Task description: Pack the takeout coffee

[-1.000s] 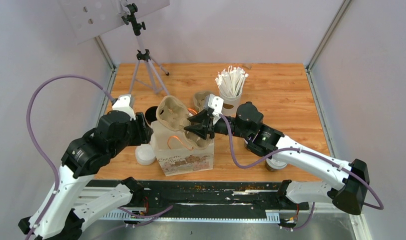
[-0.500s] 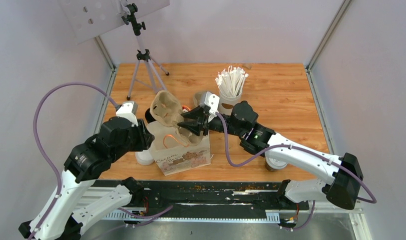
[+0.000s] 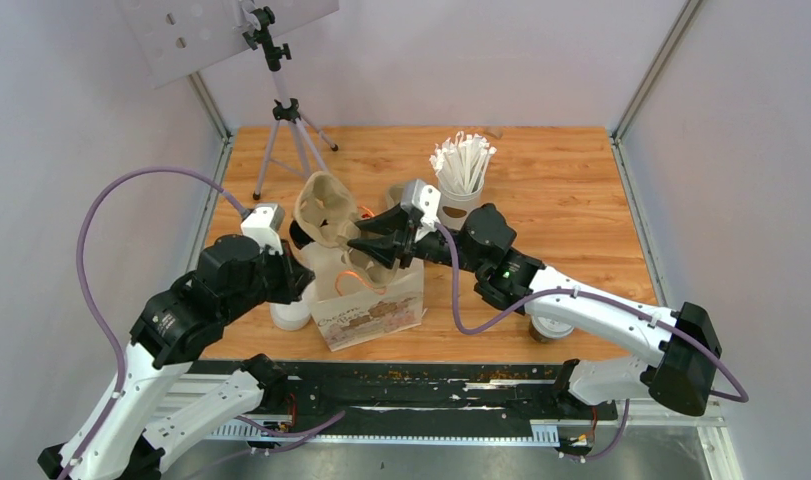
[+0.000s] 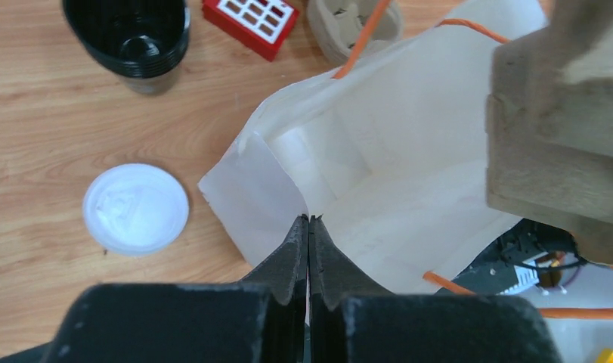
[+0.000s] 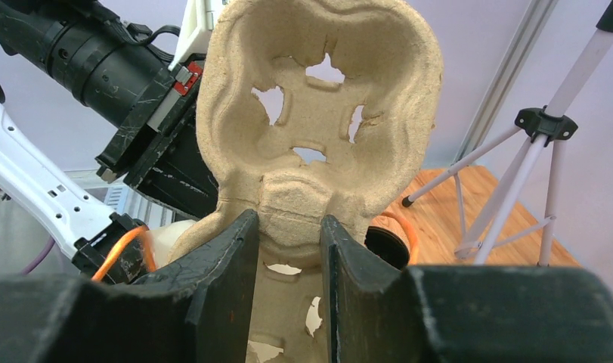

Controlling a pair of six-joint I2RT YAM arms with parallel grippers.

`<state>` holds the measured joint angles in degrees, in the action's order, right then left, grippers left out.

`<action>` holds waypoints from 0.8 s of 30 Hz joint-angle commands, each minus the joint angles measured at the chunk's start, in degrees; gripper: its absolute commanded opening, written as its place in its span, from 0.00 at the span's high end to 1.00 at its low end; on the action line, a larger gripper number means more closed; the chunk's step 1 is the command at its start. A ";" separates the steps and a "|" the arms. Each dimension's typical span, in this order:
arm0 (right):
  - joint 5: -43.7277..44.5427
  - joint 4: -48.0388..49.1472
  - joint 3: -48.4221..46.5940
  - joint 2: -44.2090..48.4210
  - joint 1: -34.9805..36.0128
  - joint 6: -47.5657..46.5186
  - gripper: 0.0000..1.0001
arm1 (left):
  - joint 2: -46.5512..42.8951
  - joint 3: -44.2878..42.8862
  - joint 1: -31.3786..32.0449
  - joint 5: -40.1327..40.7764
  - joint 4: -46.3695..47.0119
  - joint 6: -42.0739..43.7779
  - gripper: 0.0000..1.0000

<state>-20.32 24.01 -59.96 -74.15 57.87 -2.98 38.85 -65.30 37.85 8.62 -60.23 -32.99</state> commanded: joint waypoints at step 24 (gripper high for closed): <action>9.55 -12.88 9.83 19.03 0.67 -15.02 0.73 | 3.13 4.18 -0.23 -25.19 18.21 9.57 0.95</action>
<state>-11.42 12.43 -50.63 -56.58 58.11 -14.15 41.60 -59.35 37.85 -20.56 -41.23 -27.14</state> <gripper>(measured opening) 0.337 0.007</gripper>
